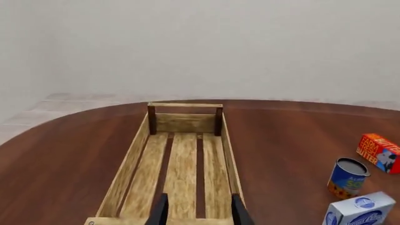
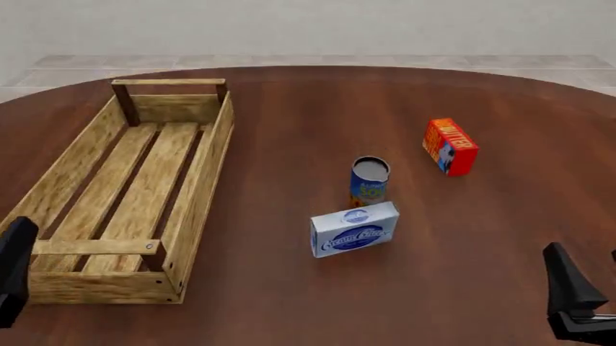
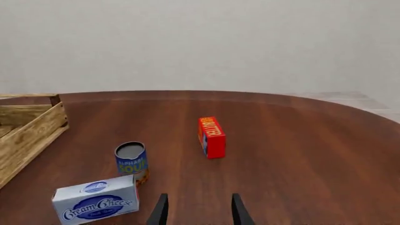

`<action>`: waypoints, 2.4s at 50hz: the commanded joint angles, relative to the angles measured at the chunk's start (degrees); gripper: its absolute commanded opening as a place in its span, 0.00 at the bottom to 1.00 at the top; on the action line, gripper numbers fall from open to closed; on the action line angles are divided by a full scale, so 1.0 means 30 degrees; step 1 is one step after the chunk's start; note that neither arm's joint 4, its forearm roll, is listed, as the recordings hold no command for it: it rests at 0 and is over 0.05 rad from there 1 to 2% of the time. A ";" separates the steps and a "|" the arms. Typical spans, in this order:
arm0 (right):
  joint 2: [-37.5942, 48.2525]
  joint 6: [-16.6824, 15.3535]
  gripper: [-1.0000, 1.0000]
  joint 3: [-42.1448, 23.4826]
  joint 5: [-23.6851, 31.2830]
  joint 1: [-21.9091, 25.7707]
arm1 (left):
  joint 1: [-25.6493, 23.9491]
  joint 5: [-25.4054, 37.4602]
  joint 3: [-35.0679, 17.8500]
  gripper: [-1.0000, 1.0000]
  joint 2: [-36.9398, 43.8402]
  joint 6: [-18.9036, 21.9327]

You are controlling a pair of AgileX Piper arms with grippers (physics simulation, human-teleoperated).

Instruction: Pick up the cream cheese and put it in the tray.

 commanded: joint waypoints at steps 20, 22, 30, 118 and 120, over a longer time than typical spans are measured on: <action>0.0088 0.0170 1.00 0.0019 -0.0135 0.0115 | -0.5388 0.2253 -0.6524 1.00 0.6023 -0.1213; 0.0101 0.0158 1.00 0.0019 -0.0141 0.0116 | -0.5732 0.2060 -0.6904 1.00 0.6527 -0.1486; 0.0048 0.0350 1.00 0.0019 -0.0117 0.0215 | -0.8608 0.1356 -0.8022 1.00 0.9091 -0.2377; 0.0052 0.0330 1.00 0.0019 -0.0124 0.0294 | -1.5178 0.1771 -1.7004 1.00 2.4073 0.0429; 0.0035 0.0339 1.00 0.0019 -0.0115 0.0283 | -1.5233 0.1897 -1.7172 1.00 2.4408 0.0624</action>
